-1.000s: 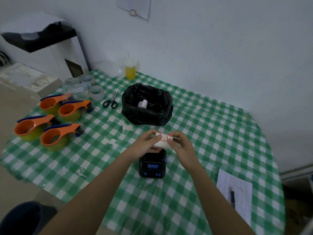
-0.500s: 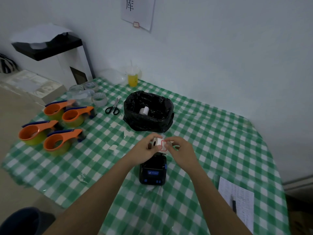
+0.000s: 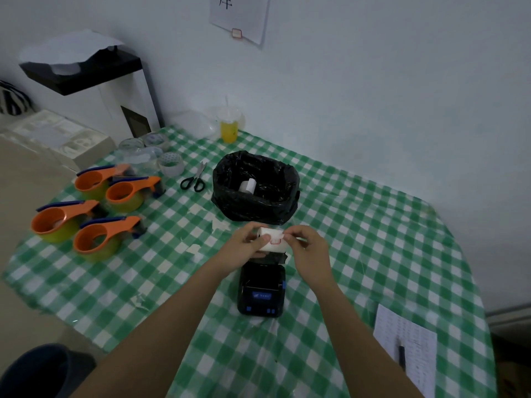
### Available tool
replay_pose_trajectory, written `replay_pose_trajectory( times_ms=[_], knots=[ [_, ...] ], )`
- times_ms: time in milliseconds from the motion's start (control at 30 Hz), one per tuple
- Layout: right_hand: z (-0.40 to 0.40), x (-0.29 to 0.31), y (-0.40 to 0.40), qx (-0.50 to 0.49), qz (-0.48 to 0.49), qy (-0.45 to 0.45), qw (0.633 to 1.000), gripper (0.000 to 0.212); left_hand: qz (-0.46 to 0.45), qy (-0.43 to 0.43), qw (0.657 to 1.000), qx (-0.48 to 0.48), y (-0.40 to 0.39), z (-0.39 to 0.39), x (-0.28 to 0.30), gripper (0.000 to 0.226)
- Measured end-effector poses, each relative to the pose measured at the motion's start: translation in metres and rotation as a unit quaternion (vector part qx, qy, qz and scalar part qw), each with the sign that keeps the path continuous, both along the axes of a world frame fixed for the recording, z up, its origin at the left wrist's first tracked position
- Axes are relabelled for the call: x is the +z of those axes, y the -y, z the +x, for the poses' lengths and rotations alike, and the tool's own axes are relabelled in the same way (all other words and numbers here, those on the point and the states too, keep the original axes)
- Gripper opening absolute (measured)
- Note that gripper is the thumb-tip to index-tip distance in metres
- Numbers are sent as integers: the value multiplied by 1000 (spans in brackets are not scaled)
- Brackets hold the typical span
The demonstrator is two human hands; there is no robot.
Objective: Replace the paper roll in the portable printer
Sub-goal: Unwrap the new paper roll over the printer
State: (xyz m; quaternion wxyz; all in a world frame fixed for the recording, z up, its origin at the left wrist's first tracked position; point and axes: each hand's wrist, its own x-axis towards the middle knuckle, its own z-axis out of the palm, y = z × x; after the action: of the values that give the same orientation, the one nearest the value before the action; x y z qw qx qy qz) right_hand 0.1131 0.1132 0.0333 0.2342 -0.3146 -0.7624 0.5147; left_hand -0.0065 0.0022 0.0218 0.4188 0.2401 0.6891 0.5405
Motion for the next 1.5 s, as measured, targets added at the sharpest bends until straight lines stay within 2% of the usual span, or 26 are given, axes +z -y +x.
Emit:
replay_pose_trajectory(
  times_ms=[100,167,233,400,500,733,867,933,1067,1133,1200,1333,1400,1500],
  knots=[
    [-15,0,-6,-45,-12,-26,999,25,5,54,997,57,-3,-15,-4,25],
    [-33,2,-18,-91,-59,-43,993,12,-3,58,995,82,-6,-27,-6,25],
    [-61,0,-37,-110,-75,-21,991,13,-17,54,994,96,-12,-41,-10,28],
    [-136,-6,-85,-63,24,101,993,16,-47,44,993,102,-29,-70,-17,18],
    [-162,-12,-104,-45,61,158,984,11,-58,36,993,100,-35,-82,-19,20],
    [-178,-24,-127,-6,86,221,971,11,-65,11,992,105,-42,-94,-16,31],
    [-168,-25,-121,10,85,214,973,24,-58,12,993,99,-39,-90,-15,29],
    [-153,-19,-103,13,86,177,980,27,-46,20,995,91,-36,-84,-13,23],
    [-96,-16,-55,81,-10,74,994,26,-28,49,996,69,-27,-67,-14,27],
    [-63,-22,-34,118,-35,64,990,29,-23,72,995,59,-22,-54,-16,28],
    [-38,-32,-20,135,-8,76,988,34,-28,83,995,49,-17,-41,-19,23],
    [-6,-48,-1,113,94,89,985,36,-68,80,994,11,-6,-20,-29,25],
    [4,-52,6,96,77,74,990,31,-74,82,994,-3,1,-11,-32,25],
    [12,-52,15,62,3,60,996,23,-75,84,993,-24,11,0,-32,23]
  ],
)
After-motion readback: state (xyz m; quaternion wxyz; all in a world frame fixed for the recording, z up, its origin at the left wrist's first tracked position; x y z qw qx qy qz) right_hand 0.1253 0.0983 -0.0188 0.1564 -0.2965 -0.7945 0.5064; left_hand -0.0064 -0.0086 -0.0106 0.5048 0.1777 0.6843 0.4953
